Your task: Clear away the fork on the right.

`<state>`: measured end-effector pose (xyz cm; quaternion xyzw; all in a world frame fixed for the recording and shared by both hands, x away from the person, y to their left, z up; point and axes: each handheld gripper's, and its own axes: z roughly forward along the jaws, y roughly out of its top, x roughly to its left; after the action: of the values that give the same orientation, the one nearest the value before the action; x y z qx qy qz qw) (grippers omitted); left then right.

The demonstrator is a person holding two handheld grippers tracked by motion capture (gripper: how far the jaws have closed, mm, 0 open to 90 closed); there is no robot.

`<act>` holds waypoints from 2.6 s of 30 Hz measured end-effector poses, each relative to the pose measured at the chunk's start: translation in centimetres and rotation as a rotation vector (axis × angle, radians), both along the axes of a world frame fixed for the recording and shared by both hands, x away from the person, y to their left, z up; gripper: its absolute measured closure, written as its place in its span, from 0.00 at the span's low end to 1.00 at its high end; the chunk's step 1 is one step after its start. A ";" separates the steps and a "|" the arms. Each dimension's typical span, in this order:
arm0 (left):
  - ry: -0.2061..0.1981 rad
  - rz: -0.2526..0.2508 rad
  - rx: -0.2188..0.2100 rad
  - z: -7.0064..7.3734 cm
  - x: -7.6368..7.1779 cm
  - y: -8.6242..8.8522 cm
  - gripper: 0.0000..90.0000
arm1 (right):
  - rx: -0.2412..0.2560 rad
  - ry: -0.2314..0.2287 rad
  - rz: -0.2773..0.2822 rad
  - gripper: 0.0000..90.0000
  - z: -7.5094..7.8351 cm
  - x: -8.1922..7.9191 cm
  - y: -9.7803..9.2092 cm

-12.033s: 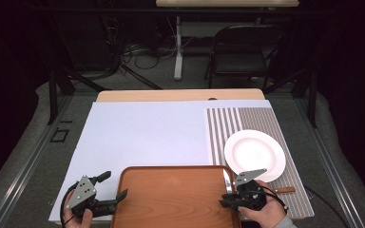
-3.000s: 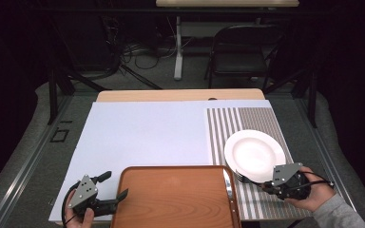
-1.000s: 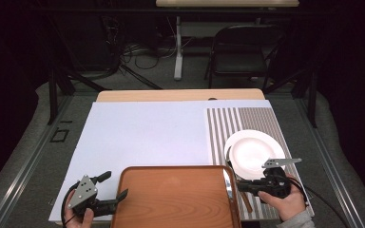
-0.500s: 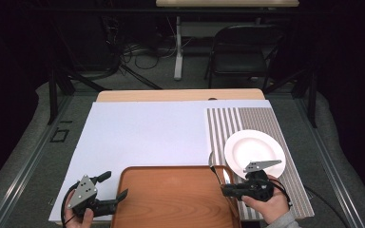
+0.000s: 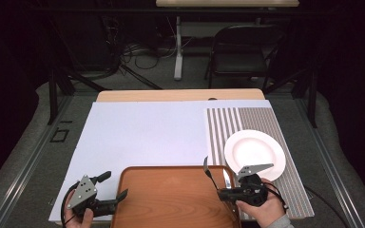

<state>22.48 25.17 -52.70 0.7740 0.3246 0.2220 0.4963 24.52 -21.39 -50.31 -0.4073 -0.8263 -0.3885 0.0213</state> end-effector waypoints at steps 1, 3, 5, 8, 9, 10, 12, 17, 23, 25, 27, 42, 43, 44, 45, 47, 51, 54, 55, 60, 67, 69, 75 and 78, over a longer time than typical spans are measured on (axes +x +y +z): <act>0.000 0.000 0.000 0.0 0.0 0.0 0.18 | 0.003 0.003 0.005 0.86 -0.1 0.0 0.2; 0.001 -0.003 0.003 0.0 0.0 0.0 0.18 | 0.004 0.014 0.007 0.86 -0.2 -0.1 0.4; -0.001 -0.004 0.003 0.1 0.0 0.0 0.18 | -0.004 0.022 0.010 0.86 -0.4 -0.1 0.7; -0.002 -0.003 0.002 0.1 -0.1 0.0 0.18 | -0.027 0.035 0.010 0.86 -0.5 -0.2 1.0; -0.002 -0.004 0.002 0.1 -0.1 0.0 0.18 | -0.027 0.038 0.016 0.86 -0.6 -0.2 1.1; -0.001 -0.004 0.002 0.1 0.0 0.0 0.18 | -0.026 0.043 0.015 0.86 -0.7 -0.2 1.2; -0.002 -0.005 0.002 0.1 -0.1 0.0 0.18 | -0.039 0.049 0.013 0.86 -0.9 -0.2 1.3; -0.003 -0.006 0.002 0.1 -0.1 0.0 0.18 | -0.030 0.082 0.015 0.86 -1.5 -0.2 1.6; -0.003 -0.008 0.003 0.1 -0.1 0.0 0.18 | -0.029 0.111 -0.002 0.86 -2.2 0.1 1.8; -0.003 -0.009 0.004 0.1 -0.1 0.0 0.18 | -0.027 0.118 -0.007 0.86 -2.4 0.2 1.9; -0.003 -0.008 0.006 0.1 -0.1 0.0 0.18 | -0.029 0.132 -0.009 0.86 -2.7 0.3 2.0; -0.002 -0.008 0.006 0.1 -0.1 0.0 0.18 | -0.023 0.199 -0.013 0.86 -4.3 0.7 2.3; -0.003 -0.011 0.006 0.1 -0.1 0.0 0.18 | -0.023 0.202 -0.012 0.85 -4.3 0.7 2.3; -0.003 -0.010 0.007 0.1 -0.1 0.0 0.18 | -0.019 0.200 -0.012 0.85 -4.3 0.7 2.3; -0.001 -0.011 0.007 0.1 0.0 0.0 0.18 | -0.027 0.201 -0.006 0.85 -4.3 0.7 2.2; 0.001 -0.011 0.006 0.1 0.0 0.0 0.18 | -0.023 0.195 0.001 0.80 -4.3 0.6 2.3; 0.001 -0.010 0.006 0.0 0.0 0.0 0.18 | -0.008 0.181 0.009 0.76 -4.3 0.5 2.4; 0.002 -0.009 0.007 0.0 0.0 0.0 0.18 | -0.012 0.157 0.014 0.75 -4.1 0.5 2.5; 0.001 -0.008 0.006 0.0 0.0 0.0 0.18 | -0.010 0.144 0.014 0.75 -4.0 0.5 2.5; 0.000 -0.006 0.004 0.0 0.0 0.0 0.18 | 0.009 0.109 0.015 0.77 -3.9 0.6 2.4; 0.003 -0.003 0.001 0.0 0.1 0.0 0.18 | 0.009 0.060 0.057 0.93 -3.7 0.7 3.0; 0.002 -0.003 0.002 0.0 0.1 0.0 0.18 | 0.005 0.030 0.077 0.99 -3.6 0.7 3.1; 0.003 -0.003 0.000 0.0 0.1 0.0 0.18 | 0.004 -0.008 0.108 1.00 -3.7 0.5 3.8; 0.002 -0.005 0.002 0.0 0.1 0.0 0.18 | 0.003 -0.016 0.133 1.00 -3.7 0.4 4.2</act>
<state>22.54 25.14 -52.74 0.7754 0.3228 0.2204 0.4959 24.92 -17.23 -54.06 -0.3485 -0.8511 -0.3906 0.0408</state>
